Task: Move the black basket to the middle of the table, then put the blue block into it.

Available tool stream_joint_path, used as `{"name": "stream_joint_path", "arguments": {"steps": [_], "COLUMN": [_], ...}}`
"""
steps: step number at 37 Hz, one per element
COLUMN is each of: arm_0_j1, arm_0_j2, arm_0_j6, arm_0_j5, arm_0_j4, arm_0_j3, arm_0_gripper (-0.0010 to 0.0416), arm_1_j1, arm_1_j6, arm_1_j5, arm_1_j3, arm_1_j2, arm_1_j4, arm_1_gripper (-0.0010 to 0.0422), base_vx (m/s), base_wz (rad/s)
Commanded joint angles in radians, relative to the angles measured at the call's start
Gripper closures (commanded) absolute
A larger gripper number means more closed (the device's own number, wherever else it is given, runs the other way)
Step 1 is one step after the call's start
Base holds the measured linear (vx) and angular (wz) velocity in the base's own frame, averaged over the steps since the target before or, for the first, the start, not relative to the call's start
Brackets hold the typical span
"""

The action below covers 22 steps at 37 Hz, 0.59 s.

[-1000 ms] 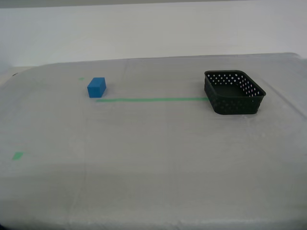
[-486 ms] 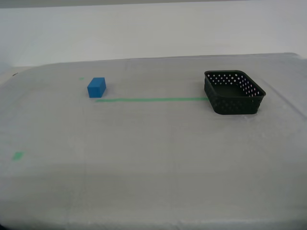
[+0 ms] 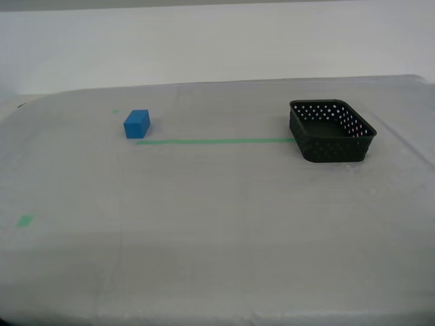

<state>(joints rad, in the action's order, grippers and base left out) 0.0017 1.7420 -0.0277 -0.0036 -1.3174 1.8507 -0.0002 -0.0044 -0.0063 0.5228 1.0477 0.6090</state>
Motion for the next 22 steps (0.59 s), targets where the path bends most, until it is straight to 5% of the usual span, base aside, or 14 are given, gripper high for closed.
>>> {"name": "stream_joint_path", "arguments": {"steps": [1,6,22], "arm_0_j1": [0.002,0.003,0.008], "arm_0_j2": [0.0,0.0,0.0], "arm_0_j6": [0.031,0.043,0.101], "arm_0_j5": [-0.002,-0.002,-0.018], "arm_0_j4": [-0.004,-0.003,-0.001], "arm_0_j3": [0.001,0.001,0.001], "arm_0_gripper": [0.0038,0.0001,0.0005], "arm_1_j1": [0.0,0.0,0.0], "arm_1_j6": [0.002,0.002,0.002], "arm_1_j5": [-0.001,-0.001,-0.001], "arm_1_j3": [0.0,0.0,0.0], "arm_1_j2": [0.0,0.0,0.0], "arm_1_j4": [0.006,0.006,0.006], "arm_1_gripper": [0.0412,0.0412,0.0412], "base_vx": [0.0,0.0,0.0], "base_wz": [0.0,0.0,0.0]}}
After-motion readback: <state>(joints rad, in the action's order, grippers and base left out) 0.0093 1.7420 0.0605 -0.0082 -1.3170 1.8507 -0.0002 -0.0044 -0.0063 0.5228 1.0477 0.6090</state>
